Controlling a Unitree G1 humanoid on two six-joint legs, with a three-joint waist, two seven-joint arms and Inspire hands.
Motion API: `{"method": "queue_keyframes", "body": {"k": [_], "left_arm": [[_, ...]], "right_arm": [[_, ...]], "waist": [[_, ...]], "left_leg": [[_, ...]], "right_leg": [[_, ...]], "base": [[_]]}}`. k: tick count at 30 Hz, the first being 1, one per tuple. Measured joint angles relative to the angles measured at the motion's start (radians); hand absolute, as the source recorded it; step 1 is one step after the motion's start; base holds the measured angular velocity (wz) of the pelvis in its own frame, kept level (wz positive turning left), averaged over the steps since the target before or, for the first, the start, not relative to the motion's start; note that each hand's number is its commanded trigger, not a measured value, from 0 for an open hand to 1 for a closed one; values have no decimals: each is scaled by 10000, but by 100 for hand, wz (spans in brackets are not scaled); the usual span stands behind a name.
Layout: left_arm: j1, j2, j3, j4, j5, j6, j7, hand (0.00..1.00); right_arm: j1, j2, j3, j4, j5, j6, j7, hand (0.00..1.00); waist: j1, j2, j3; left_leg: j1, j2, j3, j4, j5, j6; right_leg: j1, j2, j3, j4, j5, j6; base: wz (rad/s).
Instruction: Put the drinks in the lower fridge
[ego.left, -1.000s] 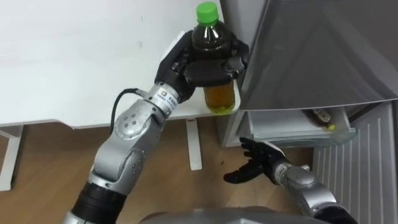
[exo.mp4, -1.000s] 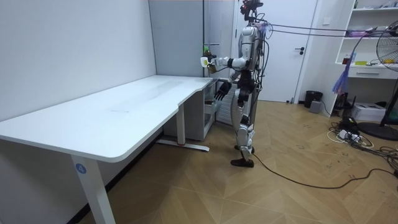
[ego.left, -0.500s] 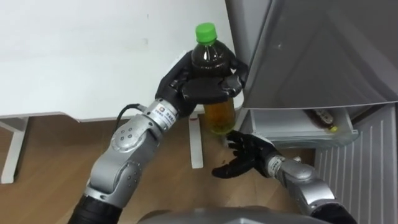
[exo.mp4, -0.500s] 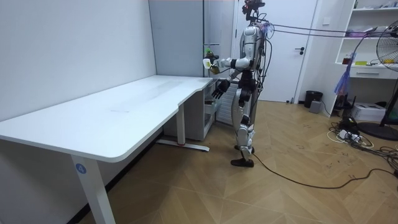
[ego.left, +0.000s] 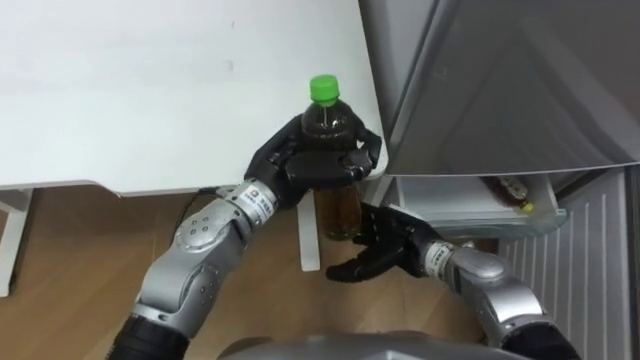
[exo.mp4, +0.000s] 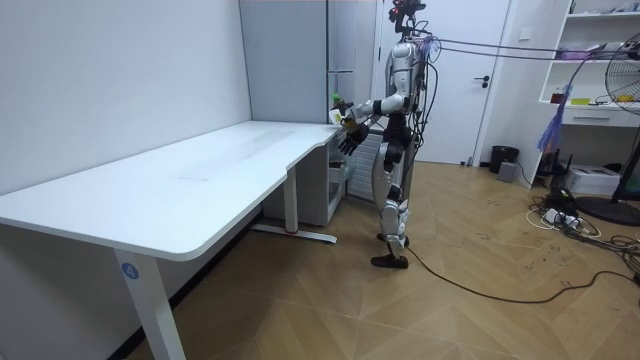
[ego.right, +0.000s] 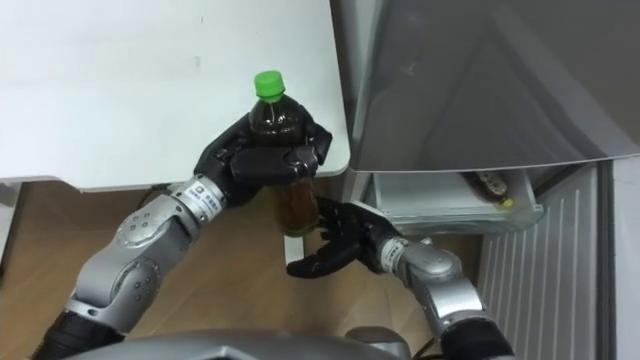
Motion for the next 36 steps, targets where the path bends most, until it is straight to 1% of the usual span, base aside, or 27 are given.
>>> {"method": "queue_keyframes", "body": {"k": [2, 5, 7, 9, 12, 14, 17, 22, 23, 25, 29, 35, 36], "left_arm": [[83, 1, -1, 14, -4, 0, 1, 100], [84, -7, -17, 276, -15, -1, 1, 100], [82, -1, -61, 461, 8, -1, -2, 100], [81, 26, -232, 530, 180, -6, -206, 100], [89, 44, -290, 649, 302, -5, -450, 100], [90, 52, -397, 695, 436, -5, -464, 100], [108, 75, -544, 805, 630, -3, -551, 100], [101, 91, -738, 1035, 778, -4, -642, 100], [106, 136, -779, 1040, 771, -5, -642, 100], [105, 157, -788, 1039, 720, -9, -658, 100], [100, 164, -772, 1038, 726, -32, -807, 100], [99, 165, -717, 1039, 770, -39, -920, 100], [100, 166, -694, 1039, 770, -48, -961, 100]], "right_arm": [[0, 0, 12, -35, 58, 96, 124, 0], [-1, -10, 96, -35, 392, 115, 297, 0], [-1, -67, 286, -42, 665, 119, 476, 0], [7, -53, 386, -49, 1061, 168, 744, 0], [7, -57, 409, -51, 1198, 188, 958, 0], [7, -73, 470, -67, 1199, 189, 954, 0], [39, -248, 784, -379, 1212, 206, 979, 0], [108, -328, 801, -640, 1674, 224, 1285, 0], [109, -348, 875, -647, 1869, 242, 1313, 0], [134, -489, 979, -650, 2354, 319, 1324, 0], [136, -554, 1161, -649, 3037, 392, 1307, 0], [145, -568, 1166, -649, 3236, 423, 1314, 0], [146, -569, 1165, -649, 3320, 424, 1314, 36]], "waist": [[21, -26, 3], [139, -98, 15], [204, -153, 9], [238, -193, 1], [252, -185, 5], [251, -172, 9], [248, -108, 11], [245, -39, -15], [263, -31, -17], [263, -31, -18], [264, -33, -18], [292, -23, -11], [295, -14, -5]], "left_leg": [[-1, -1, -7, 2, 0, 0], [-8, 3, 1, 5, 0, 0], [-56, 2, -10, 16, -1, 0], [-102, -6, -16, 21, -3, 1], [-131, -3, -15, 20, -4, 1], [-152, 5, -11, 17, -4, 0], [-167, 10, -6, -6, -6, -2], [-120, 11, -6, -23, -6, -2], [-126, 6, -22, -3, -5, -2], [-125, 1, -16, 6, -5, -2], [-121, 4, 7, 20, -4, -1], [-147, 15, -38, 19, -5, -1], [-153, 15, -51, 16, -5, -2]], "right_leg": [[0, -4, -9, 13, 0, 0], [-21, 0, -2, 25, 0, 0], [-40, 7, 5, -2, 0, 0], [-31, 3, -2, -22, 0, 0], [-35, 3, -22, -23, 0, 0], [-38, 9, -38, -21, 0, 0], [-55, 16, -66, -18, 0, 0], [-67, 16, -70, -19, 1, -1], [-59, 10, -83, -18, 1, -1], [-62, 5, -51, -18, 1, -1], [-62, 2, 4, -11, 1, -1], [-51, 16, -7, 11, 4, -5], [-51, 19, -15, 11, 4, -6]], "base": [[0], [0], [2], [6], [4], [0], [0], [0], [0], [0], [0], [0], [0]]}}
